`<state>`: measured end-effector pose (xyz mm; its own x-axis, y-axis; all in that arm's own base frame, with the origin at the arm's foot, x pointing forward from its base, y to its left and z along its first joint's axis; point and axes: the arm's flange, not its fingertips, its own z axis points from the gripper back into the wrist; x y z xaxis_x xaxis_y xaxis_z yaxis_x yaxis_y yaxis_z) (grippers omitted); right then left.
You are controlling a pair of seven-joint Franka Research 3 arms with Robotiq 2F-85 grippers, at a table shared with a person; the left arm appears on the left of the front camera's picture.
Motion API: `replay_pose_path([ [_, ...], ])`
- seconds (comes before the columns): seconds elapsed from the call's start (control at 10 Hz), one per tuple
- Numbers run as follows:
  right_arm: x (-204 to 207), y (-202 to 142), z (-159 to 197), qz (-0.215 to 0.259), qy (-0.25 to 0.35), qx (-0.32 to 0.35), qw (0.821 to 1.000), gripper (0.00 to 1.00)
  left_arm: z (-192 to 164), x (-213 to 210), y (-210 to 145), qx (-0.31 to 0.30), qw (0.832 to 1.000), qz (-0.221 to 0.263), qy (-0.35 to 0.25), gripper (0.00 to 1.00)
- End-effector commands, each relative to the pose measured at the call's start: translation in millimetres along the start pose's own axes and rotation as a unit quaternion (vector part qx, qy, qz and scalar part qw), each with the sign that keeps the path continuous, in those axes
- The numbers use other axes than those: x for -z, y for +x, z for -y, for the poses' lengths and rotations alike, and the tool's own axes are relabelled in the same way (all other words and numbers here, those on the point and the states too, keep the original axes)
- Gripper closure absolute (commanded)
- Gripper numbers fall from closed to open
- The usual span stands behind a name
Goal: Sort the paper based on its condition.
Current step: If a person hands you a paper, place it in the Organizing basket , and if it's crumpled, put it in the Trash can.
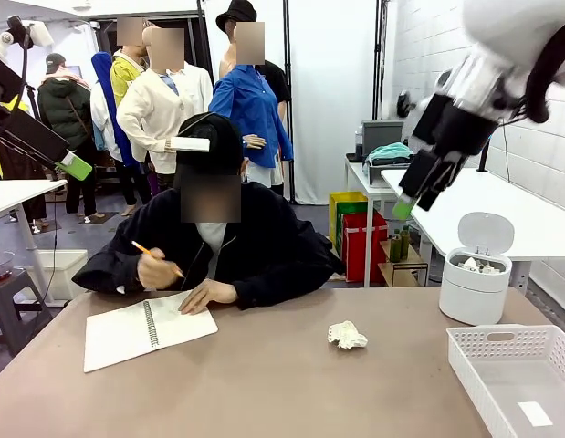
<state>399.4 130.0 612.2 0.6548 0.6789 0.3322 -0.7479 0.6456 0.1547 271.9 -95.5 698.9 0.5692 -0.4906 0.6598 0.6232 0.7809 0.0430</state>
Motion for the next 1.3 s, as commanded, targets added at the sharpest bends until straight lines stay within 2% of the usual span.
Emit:
replay_pose_path([
  [0.0, 35, 6, -4, -0.032, -0.057, -0.001, 0.998, 0.00, 0, 0, 0, 0.000, 1.000, 0.000, 0.001, 0.00],
  [0.2, 86, 12, 5, -0.057, -0.044, 0.004, 0.997, 0.00, 0, 0, 0, 0.000, 1.000, 0.000, 0.001, 0.00],
  [0.5, 169, 22, 9, -0.028, -0.035, -0.010, 0.999, 0.00, 0, 0, 0, 0.000, 1.000, 0.000, 0.001, 0.00],
  [0.6, 185, 30, 12, -0.030, -0.027, -0.013, 0.999, 0.00, 0, 0, 0, 0.000, 1.000, 0.000, 0.001, 0.00],
  [0.8, 202, 40, 24, -0.016, -0.033, -0.028, 0.999, 0.00, 0, 0, 0, 0.000, 1.000, 0.000, 0.001, 0.00],
  [0.9, 185, 44, 20, -0.015, -0.022, -0.057, 0.998, 0.00, 0, 0, 0, 0.000, 1.000, 0.000, 0.001, 0.00],
  [1.0, 202, 33, 17, -0.036, -0.035, -0.013, 0.999, 0.00, 0, 0, 0, 0.000, 1.000, 0.000, 0.001, 0.00],
  [1.2, 202, 33, 17, -0.036, -0.035, -0.013, 0.999, 0.00, 0, 0, 0, 0.000, 1.000, 0.000, 0.001, 0.00],
])
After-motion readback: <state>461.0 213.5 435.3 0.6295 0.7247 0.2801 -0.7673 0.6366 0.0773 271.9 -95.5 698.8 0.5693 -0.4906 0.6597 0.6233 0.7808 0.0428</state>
